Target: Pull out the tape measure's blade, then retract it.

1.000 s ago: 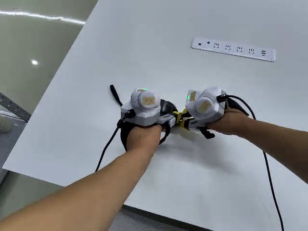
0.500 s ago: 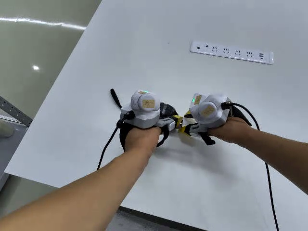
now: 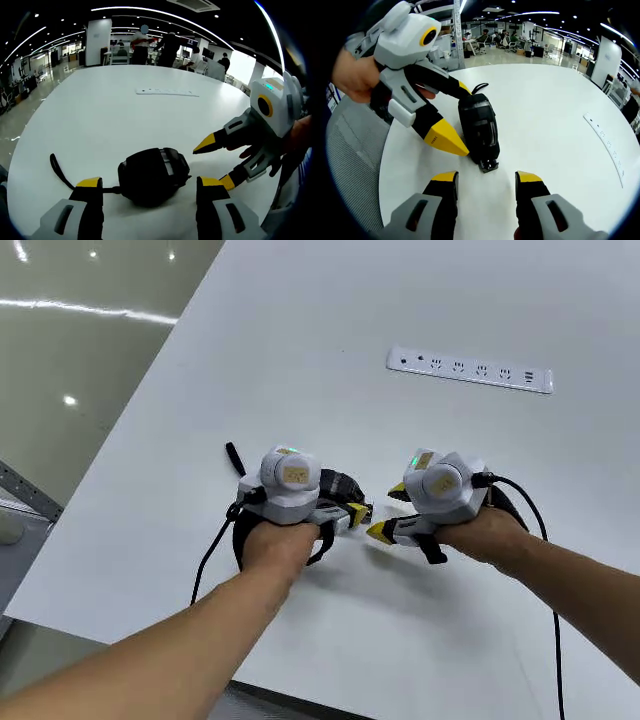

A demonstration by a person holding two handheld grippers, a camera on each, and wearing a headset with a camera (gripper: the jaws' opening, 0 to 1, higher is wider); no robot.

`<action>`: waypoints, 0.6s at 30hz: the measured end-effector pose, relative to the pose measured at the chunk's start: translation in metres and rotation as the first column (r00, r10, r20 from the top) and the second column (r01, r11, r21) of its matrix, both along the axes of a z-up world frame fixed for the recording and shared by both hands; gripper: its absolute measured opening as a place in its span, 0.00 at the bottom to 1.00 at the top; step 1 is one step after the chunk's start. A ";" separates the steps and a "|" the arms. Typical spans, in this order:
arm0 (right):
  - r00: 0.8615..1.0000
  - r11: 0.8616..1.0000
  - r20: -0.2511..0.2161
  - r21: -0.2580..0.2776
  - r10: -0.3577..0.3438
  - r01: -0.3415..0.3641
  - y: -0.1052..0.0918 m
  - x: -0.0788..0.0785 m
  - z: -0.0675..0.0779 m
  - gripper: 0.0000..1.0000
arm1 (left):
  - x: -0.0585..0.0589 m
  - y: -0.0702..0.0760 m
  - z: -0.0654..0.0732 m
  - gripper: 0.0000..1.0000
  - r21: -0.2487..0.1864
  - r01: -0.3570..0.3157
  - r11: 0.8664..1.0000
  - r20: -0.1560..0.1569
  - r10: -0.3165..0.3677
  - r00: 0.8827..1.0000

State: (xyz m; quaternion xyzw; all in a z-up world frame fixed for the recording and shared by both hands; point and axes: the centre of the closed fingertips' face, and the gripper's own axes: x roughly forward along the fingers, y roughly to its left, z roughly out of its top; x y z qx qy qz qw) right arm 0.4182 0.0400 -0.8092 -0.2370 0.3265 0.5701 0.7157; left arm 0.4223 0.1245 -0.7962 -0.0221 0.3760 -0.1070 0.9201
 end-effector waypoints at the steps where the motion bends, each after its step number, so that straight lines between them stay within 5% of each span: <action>1: 1.000 1.000 -0.006 0.014 -0.013 0.013 0.000 -0.001 0.003 0.44 | -0.002 0.001 0.000 0.73 0.005 0.002 1.000 -0.004 -0.002 1.000; 13: 0.985 0.983 -0.041 0.073 -0.168 0.171 -0.027 -0.012 0.027 0.51 | -0.026 0.014 0.006 0.77 0.028 0.038 0.999 -0.013 -0.038 0.999; 18: 0.973 0.969 -0.058 0.087 -0.225 0.229 -0.040 -0.021 0.034 0.56 | -0.035 0.014 0.011 0.80 0.005 0.056 0.998 0.001 -0.056 0.998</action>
